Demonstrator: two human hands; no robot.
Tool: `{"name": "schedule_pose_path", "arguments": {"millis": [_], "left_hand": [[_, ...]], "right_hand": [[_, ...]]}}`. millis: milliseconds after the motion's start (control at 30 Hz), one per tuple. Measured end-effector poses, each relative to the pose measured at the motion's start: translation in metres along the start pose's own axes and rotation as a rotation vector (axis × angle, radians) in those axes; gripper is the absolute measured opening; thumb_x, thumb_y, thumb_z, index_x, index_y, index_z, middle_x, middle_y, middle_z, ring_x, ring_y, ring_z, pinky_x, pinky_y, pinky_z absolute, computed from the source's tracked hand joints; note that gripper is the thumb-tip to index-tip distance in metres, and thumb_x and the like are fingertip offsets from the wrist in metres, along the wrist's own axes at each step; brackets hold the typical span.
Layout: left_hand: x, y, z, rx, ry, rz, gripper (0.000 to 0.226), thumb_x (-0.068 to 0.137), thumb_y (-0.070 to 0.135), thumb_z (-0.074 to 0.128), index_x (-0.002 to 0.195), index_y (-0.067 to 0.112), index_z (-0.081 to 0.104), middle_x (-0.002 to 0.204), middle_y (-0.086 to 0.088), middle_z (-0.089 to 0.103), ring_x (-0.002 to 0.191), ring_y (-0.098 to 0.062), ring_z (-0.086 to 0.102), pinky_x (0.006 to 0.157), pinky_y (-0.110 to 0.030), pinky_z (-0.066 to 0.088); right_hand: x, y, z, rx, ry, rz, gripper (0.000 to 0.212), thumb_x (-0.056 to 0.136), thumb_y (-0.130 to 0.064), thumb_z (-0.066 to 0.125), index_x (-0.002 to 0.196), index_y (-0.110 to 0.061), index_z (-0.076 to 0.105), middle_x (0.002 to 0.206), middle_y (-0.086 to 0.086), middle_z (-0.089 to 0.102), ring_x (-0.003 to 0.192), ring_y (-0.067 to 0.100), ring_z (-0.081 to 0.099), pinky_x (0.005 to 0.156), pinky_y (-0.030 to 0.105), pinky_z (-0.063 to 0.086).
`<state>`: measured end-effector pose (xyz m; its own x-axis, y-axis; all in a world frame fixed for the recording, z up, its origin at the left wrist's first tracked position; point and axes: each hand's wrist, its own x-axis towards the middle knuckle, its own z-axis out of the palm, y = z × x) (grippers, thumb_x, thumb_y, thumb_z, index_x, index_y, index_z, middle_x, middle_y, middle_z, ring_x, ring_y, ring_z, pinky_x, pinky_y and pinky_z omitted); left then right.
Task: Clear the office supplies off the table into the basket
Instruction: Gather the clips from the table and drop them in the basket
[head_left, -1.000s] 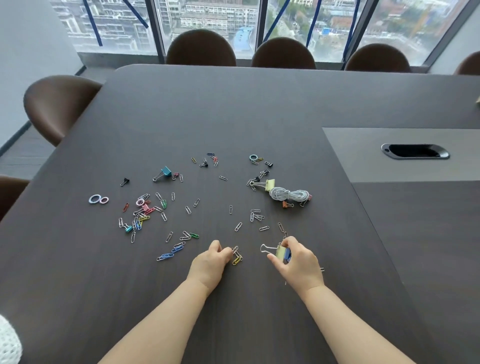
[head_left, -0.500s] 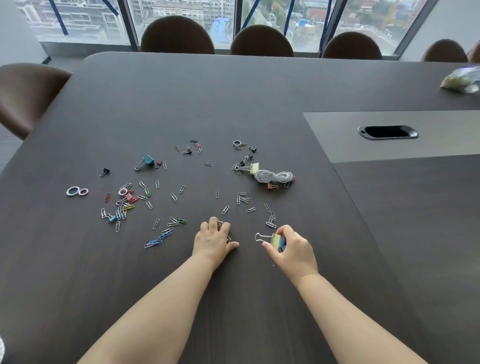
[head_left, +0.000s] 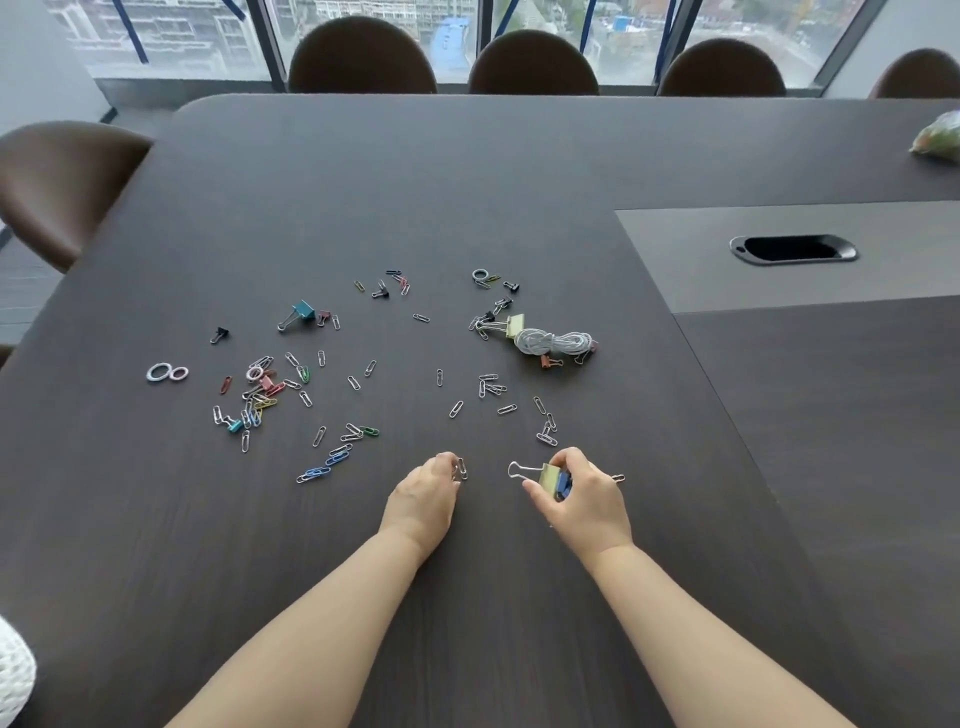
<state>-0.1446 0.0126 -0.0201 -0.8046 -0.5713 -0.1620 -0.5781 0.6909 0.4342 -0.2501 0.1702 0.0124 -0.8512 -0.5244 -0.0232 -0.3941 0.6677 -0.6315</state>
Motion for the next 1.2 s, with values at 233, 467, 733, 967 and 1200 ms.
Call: {"name": "schedule_pose_path", "arguments": {"millis": [233, 467, 733, 967, 1200], "left_hand": [[-0.054, -0.061, -0.085, -0.105, 0.426, 0.036, 0.027, 0.082, 0.004, 0.065, 0.108, 0.001, 0.059, 0.089, -0.010, 0.068, 0.079, -0.029, 0.066, 0.067, -0.033, 0.051], [-0.144, -0.166, -0.198, -0.019, 0.674, -0.107, 0.024, 0.082, 0.001, 0.063, 0.105, 0.003, 0.058, 0.087, -0.014, 0.067, 0.076, -0.034, 0.065, 0.064, -0.037, 0.050], [-0.269, -0.271, -0.218, 0.074, 0.615, -0.342, 0.016, 0.088, 0.013, 0.057, 0.104, 0.011, 0.058, 0.085, -0.009, 0.066, 0.073, -0.029, 0.062, 0.060, -0.035, 0.047], [-0.304, -0.319, -0.228, 0.172, 0.495, -0.352, 0.004, 0.073, 0.024, 0.076, 0.077, 0.023, 0.073, 0.084, 0.009, 0.070, 0.080, -0.016, 0.064, 0.076, -0.037, 0.046], [-0.321, -0.341, -0.234, 0.105, 0.490, -0.364, 0.009, 0.082, 0.024, 0.068, 0.089, 0.025, 0.073, 0.083, 0.008, 0.063, 0.078, -0.016, 0.061, 0.063, -0.034, 0.055]], "right_hand": [[0.004, -0.092, 0.006, 0.136, 0.021, -0.181, 0.035, 0.073, -0.036, 0.075, 0.090, -0.011, 0.057, 0.075, 0.000, 0.058, 0.070, 0.022, 0.055, 0.068, 0.031, 0.046], [-0.037, -0.249, 0.059, 0.307, -0.161, -0.424, 0.030, 0.073, -0.034, 0.075, 0.090, -0.017, 0.056, 0.068, -0.009, 0.052, 0.063, 0.013, 0.049, 0.060, 0.021, 0.042], [-0.128, -0.360, 0.152, 0.329, -0.429, -0.681, 0.034, 0.074, -0.039, 0.073, 0.092, -0.017, 0.055, 0.076, -0.006, 0.055, 0.067, 0.016, 0.053, 0.063, 0.026, 0.047], [-0.171, -0.389, 0.209, 0.205, -0.539, -0.808, 0.032, 0.078, -0.039, 0.069, 0.099, -0.018, 0.056, 0.099, -0.007, 0.053, 0.075, 0.011, 0.048, 0.063, 0.010, 0.037], [-0.182, -0.395, 0.231, 0.020, -0.563, -0.956, 0.029, 0.089, -0.034, 0.055, 0.115, -0.022, 0.062, 0.127, -0.002, 0.054, 0.126, 0.017, 0.038, 0.112, 0.036, 0.028]]}}
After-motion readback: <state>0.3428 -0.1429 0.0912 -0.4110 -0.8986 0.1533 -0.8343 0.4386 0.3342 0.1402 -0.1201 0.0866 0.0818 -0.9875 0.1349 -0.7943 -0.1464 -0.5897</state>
